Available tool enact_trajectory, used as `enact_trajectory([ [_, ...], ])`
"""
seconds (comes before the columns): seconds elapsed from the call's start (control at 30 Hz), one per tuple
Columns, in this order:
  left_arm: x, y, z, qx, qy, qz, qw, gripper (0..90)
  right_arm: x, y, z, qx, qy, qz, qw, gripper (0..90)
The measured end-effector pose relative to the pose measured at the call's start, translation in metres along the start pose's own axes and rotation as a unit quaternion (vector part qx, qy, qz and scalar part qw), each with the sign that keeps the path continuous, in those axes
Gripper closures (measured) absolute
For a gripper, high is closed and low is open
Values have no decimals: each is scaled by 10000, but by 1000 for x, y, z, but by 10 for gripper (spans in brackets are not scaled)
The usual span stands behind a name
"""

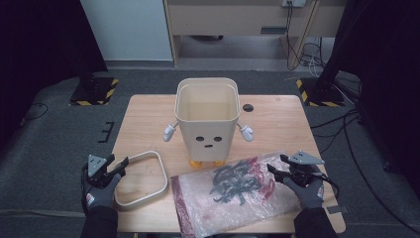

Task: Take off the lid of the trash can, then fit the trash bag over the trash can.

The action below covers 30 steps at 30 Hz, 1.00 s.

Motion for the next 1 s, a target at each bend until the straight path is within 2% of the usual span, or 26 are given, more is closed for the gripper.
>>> enact_trajectory([
  [0.13, -4, 0, 0, 32, 13, 67, 10000, 413, 2, 2, -6, -115, 13, 21, 9999, 337],
  [0.33, -6, 0, 1, 47, 37, 90, 9999, 400, 8, 11, -18, -164, -190, -61, 9997, 361],
  [0.47, -5, 1, 1, 71, -3, 77, 9999, 394, 17, 22, -24, -90, -307, -191, 9993, 358],
  [0.5, -5, 1, 1, 70, -8, 82, 9999, 393, 18, 24, -25, -116, -275, -241, 9993, 355],
  [0.67, -6, 2, 2, 88, -10, 129, 9999, 388, 24, 34, -30, 179, -555, -341, 9977, 352],
  [0.83, -8, 2, 1, 69, -24, 176, 9998, 384, 24, 39, -31, 123, -498, -339, 9981, 353],
  [1.0, -11, 3, 1, 116, 46, 191, 9997, 385, 29, 46, -32, 48, -547, -510, 9972, 339],
])
Point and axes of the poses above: each handheld gripper's, and its own axes: y roughly forward along the jaws, z roughly out of its underside, x roughly to its left, the point moved 4 cm from there along y, roughly forward along the jaws, and after that the axes turned 12 degrees about -y, right-handed, at the moved point
